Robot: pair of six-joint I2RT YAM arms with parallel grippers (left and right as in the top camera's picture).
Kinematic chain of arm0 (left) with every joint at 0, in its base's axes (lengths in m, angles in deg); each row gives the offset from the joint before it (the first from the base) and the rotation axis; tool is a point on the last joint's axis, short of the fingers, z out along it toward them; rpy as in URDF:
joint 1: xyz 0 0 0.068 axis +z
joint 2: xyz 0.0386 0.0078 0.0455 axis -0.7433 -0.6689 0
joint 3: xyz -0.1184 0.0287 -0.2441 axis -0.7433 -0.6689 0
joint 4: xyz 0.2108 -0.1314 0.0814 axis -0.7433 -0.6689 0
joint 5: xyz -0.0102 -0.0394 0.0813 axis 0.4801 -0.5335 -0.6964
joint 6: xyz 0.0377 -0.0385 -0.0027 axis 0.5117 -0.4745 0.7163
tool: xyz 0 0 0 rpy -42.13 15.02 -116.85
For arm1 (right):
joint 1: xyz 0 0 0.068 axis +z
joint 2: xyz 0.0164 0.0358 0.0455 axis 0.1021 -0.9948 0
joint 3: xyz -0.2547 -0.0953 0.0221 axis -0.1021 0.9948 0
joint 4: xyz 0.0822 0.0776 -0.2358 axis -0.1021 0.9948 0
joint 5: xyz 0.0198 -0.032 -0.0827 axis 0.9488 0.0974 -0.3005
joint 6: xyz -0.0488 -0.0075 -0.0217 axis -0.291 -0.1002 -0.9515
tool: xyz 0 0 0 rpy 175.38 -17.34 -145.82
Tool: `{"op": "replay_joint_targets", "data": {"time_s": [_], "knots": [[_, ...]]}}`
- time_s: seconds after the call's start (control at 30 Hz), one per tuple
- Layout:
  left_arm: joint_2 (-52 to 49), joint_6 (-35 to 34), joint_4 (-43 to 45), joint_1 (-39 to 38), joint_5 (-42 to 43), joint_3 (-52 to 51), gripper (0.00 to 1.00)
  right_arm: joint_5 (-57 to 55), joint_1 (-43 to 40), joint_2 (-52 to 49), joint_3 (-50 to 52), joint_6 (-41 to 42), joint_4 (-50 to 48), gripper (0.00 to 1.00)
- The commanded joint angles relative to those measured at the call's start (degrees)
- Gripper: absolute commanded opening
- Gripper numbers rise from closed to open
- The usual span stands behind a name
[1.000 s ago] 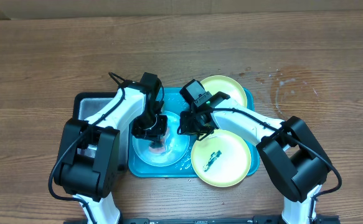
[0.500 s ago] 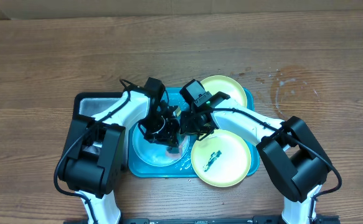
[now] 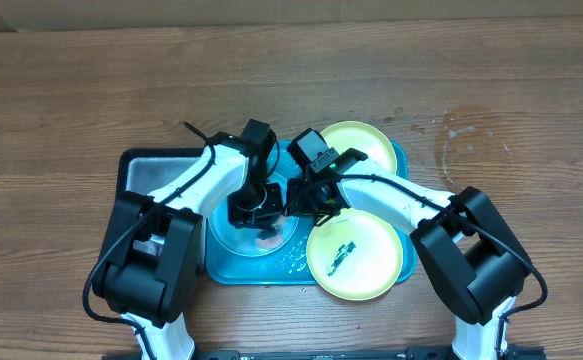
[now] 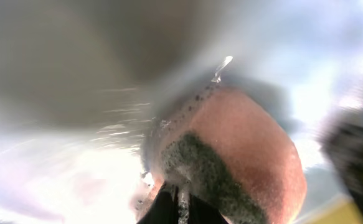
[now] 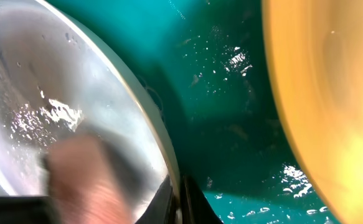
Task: Clean dirty plates on tray and stack at the side
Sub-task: 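Scrub the white plate with the sponge while the right gripper holds it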
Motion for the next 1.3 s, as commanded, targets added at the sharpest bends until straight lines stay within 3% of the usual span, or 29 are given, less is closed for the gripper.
{"op": "replay_joint_targets", "data": {"time_s": [0.0,0.37,0.53,0.7,0.9,1.03,1.27], "knots": [[-3.2,-9.4,-2.4,1.7,-26.6,-3.0,0.04,-4.2,-0.6,-1.6,0.8,1.9,0.1,0.04],[-3.2,-20.3,-6.1,1.7,-35.8,-3.0,0.04,-4.4,-0.6,-1.6,0.8,1.9,0.1,0.04],[-3.2,-17.9,-2.0,1.7,-34.9,-2.5,0.04,-4.4,-0.6,-1.6,0.8,1.9,0.1,0.04],[-3.2,-6.5,6.0,1.6,-24.7,-1.0,0.04,-4.4,-0.6,-1.6,0.8,1.9,0.1,0.04],[-3.2,4.3,14.4,1.6,-4.5,1.1,0.04,-4.5,-0.6,-1.6,0.8,1.9,0.3,0.04],[-3.2,8.1,17.1,1.6,6.8,2.0,0.04,-4.5,-0.6,-1.6,0.8,1.9,0.3,0.04],[-3.2,9.3,16.3,1.6,17.2,2.2,0.04,-4.5,-0.6,-1.6,0.8,1.9,0.3,0.04]]}}
